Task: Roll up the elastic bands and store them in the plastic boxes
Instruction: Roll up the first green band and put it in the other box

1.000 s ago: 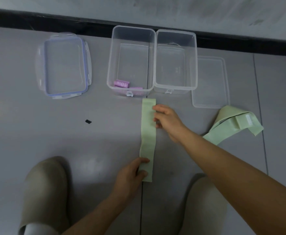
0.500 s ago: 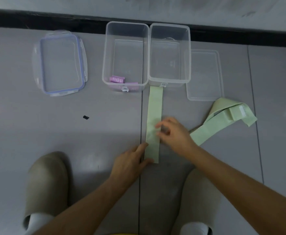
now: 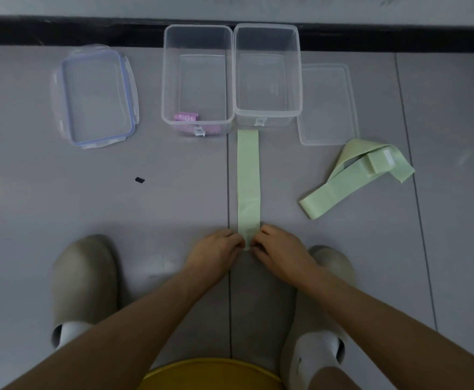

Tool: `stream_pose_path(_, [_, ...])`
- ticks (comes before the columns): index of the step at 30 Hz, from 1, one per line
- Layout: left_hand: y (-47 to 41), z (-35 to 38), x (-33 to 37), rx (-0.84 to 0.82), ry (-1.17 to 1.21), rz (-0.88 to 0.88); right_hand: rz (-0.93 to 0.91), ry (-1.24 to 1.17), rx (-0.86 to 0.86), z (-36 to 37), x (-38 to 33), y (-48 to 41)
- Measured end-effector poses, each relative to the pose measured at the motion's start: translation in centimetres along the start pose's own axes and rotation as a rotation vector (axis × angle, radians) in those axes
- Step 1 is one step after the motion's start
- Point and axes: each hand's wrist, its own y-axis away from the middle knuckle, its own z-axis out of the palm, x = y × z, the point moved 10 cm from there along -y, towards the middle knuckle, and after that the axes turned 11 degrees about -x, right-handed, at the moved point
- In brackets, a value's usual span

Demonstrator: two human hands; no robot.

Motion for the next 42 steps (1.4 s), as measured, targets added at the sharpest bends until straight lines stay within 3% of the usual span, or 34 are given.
stream_pose_path(8, [-0.3, -1.4, 0.0, 0.13, 0.01, -0.083, 0.076, -0.095, 0.076, -0.1, 1.0, -0.9])
stream_pose_path(14, [0.0, -1.1, 1.3, 0.091, -0.147, 0.016, 0.079, -0.108, 0.125, 0.0, 1.1, -0.3])
stream_pose_path(23, [-0.3, -1.2, 0.3, 0.131, -0.049, -0.084, -0.013, 0.079, 0.115, 0.2, 0.3, 0.0])
stream_pose_path(33, [-0.8, -1.8, 0.6, 0.135, -0.099, -0.07, 0.049, -0.096, 0.139, -0.4, 1.0, -0.7])
stream_pose_path(42, [-1.1, -1.6, 0.3, 0.147, -0.019, -0.096, 0.033, -0.033, 0.15, -0.1, 0.5, -0.7])
